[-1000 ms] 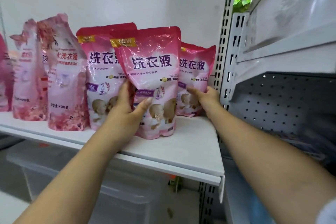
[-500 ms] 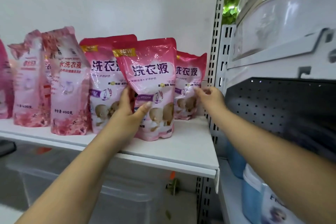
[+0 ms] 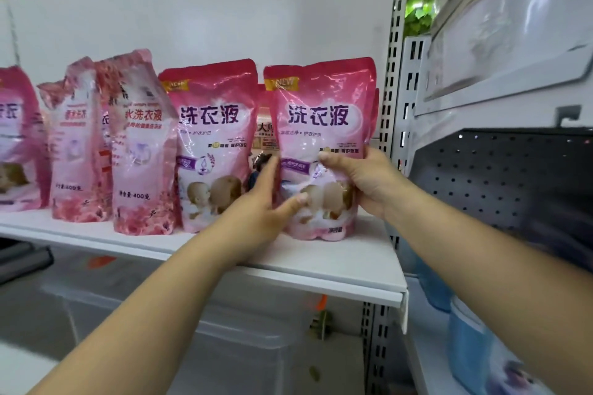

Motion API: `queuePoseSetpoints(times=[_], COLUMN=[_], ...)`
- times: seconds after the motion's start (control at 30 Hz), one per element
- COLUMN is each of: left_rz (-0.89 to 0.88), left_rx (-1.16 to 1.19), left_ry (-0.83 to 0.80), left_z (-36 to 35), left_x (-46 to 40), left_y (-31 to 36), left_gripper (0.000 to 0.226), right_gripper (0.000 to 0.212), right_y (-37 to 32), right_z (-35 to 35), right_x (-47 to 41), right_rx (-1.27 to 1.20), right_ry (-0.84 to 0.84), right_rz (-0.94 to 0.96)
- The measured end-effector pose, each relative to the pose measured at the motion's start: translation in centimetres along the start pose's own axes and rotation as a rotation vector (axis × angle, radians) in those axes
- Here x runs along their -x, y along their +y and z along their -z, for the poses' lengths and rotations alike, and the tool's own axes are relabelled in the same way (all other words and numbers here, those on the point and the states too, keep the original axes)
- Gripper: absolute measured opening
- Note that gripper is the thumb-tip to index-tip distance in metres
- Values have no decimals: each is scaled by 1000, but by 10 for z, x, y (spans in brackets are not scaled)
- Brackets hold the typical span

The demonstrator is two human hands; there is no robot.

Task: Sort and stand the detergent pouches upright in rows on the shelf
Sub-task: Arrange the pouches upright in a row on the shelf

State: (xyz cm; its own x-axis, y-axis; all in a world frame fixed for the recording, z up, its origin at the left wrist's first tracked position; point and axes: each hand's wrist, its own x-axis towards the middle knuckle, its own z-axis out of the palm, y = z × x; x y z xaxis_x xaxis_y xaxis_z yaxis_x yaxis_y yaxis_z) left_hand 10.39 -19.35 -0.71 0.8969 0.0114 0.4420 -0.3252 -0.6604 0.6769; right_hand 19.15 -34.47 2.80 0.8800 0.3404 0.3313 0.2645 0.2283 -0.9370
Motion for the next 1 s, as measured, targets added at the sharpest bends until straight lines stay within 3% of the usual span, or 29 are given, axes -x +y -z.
queuePoseSetpoints(times=[0.1, 0.17, 0.27, 0.43, 0.63, 0.77, 0.9, 1.0], left_rz=[-33, -35, 17, 26, 9, -1, -7, -25], left_rx=[-401, -488, -482, -494, -471, -467, -475, -504], left_ry=[-52, -103, -187, -132, -106, -98, -99, -89], left_z=[1, 4, 4, 3, 0, 0, 1, -1], left_x=[13, 21, 26, 21, 22, 22, 24, 26], left_y=[0, 1, -1, -7, -10, -10, -9, -7], left_gripper=[62, 58, 45, 32, 32, 33, 35, 34], right_gripper=[19, 19, 17, 18, 24, 30, 58, 77], right_y=[1, 4, 8, 9, 20, 23, 27, 34], right_z=[12, 16, 19, 35, 34, 34, 34, 28], right_x=[-10, -17, -27, -33, -40, -44, -40, -29], right_rx=[-9, 4, 56, 112, 196, 217, 377, 762], right_ry=[77, 101, 126, 188, 305, 298, 346, 403], right_rz=[17, 33, 40, 76, 155, 70, -44, -193])
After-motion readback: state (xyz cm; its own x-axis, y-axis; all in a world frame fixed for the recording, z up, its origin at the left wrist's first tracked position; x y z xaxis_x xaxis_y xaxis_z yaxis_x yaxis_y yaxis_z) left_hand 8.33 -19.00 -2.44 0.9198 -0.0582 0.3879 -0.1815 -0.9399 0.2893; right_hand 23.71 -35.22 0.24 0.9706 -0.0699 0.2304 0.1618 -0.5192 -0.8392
